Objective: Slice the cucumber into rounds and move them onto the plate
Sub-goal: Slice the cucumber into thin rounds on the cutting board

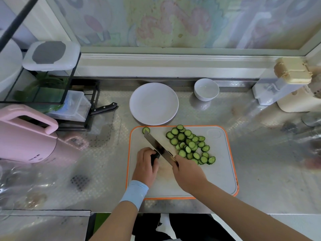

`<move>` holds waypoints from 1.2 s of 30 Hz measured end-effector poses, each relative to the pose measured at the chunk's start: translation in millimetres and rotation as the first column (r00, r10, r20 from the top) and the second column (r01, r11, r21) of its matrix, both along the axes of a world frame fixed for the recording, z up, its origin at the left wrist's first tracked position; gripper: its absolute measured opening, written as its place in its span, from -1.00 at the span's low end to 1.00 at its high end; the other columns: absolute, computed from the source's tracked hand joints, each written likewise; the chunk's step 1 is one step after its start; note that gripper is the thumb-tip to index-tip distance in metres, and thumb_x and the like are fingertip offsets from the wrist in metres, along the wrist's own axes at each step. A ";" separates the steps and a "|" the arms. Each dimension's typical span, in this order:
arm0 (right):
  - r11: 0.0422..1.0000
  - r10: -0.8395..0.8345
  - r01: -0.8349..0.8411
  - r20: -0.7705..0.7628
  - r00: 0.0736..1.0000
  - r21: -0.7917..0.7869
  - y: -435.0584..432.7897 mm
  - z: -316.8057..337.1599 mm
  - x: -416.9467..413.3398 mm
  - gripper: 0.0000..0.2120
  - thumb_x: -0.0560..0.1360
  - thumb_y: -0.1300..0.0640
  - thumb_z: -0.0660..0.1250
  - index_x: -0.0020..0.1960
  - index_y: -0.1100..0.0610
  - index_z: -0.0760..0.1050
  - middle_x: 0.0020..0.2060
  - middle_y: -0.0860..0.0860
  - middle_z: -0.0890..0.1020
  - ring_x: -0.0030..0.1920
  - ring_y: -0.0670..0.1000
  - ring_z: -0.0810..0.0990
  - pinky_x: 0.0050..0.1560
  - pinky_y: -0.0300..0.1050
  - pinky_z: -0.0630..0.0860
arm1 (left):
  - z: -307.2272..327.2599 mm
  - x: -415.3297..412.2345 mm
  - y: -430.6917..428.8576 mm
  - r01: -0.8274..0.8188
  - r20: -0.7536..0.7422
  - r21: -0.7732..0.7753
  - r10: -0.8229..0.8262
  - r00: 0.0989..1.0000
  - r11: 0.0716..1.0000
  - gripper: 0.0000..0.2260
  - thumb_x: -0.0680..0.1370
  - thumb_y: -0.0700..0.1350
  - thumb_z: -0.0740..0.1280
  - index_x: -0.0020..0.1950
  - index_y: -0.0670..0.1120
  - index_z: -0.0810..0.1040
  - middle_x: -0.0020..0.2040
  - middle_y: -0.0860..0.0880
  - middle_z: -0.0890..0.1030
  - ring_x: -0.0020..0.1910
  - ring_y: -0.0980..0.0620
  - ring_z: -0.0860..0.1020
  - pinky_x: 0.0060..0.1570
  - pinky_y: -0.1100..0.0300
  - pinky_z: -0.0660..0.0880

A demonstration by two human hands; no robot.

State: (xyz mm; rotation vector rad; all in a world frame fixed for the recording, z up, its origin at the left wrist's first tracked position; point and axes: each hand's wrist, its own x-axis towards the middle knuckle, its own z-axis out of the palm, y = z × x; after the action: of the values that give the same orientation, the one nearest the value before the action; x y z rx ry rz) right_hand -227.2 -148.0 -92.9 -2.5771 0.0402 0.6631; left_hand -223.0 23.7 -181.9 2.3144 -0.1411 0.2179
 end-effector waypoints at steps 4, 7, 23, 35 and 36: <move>1.000 0.025 -0.025 0.039 0.999 -0.015 2.3 8.1 -5.2 -0.82 0.63 0.04 0.09 -0.13 0.05 0.30 -0.36 -0.01 0.48 -0.40 0.03 0.41 -0.43 -0.10 0.31 | -3.7 -0.2 0.6 -0.009 -0.007 0.006 0.009 1.000 1.000 -0.81 0.50 -0.20 0.28 0.09 -0.20 0.45 0.10 -0.12 0.43 0.06 0.02 0.43 0.17 0.45 0.31; 0.997 0.056 -0.053 0.062 0.996 -0.056 5.3 10.0 -7.2 -0.82 0.63 0.02 0.07 -0.13 0.03 0.27 -0.35 0.00 0.49 -0.37 0.05 0.43 -0.41 -0.08 0.35 | -4.4 0.8 0.3 -0.006 -0.008 0.001 0.006 1.000 1.000 -0.81 0.50 -0.20 0.30 0.09 -0.20 0.45 0.10 -0.12 0.43 0.06 0.02 0.44 0.15 0.46 0.32; 0.994 0.068 -0.065 0.033 0.997 -0.088 3.5 12.1 -8.7 -0.82 0.64 0.03 0.03 -0.12 0.02 0.28 -0.33 -0.01 0.50 -0.32 0.08 0.50 -0.32 -0.05 0.48 | -7.3 1.6 0.7 0.015 0.017 -0.014 -0.015 1.000 1.000 -0.78 0.47 -0.23 0.32 0.09 -0.14 0.40 0.08 -0.10 0.41 0.03 -0.01 0.45 0.11 0.36 0.37; 0.995 0.038 -0.047 -0.102 0.994 -0.085 15.5 -17.4 13.0 -0.87 0.61 0.05 0.05 -0.11 -0.01 0.25 -0.27 0.04 0.51 -0.31 0.11 0.48 -0.39 -0.14 0.36 | -7.5 1.2 1.6 0.031 0.015 -0.009 -0.031 0.999 0.999 -0.82 0.52 -0.11 0.22 0.10 -0.10 0.39 0.11 -0.05 0.36 0.01 -0.02 0.47 0.05 0.28 0.44; 0.996 0.034 -0.042 -0.096 0.995 -0.078 15.1 -19.6 13.1 -0.87 0.62 0.03 0.05 -0.11 -0.01 0.25 -0.28 0.04 0.51 -0.32 0.10 0.48 -0.40 -0.14 0.34 | -7.3 0.7 1.7 0.029 0.012 -0.009 -0.029 1.000 1.000 -0.82 0.53 -0.10 0.22 0.11 -0.11 0.40 0.11 -0.04 0.36 0.02 -0.02 0.47 0.04 0.25 0.47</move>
State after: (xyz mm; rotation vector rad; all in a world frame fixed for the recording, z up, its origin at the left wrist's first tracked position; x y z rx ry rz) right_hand -214.1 -132.9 -112.4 -2.6267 0.0496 0.8124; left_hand -222.3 25.4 -189.2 2.3011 -0.1790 0.2167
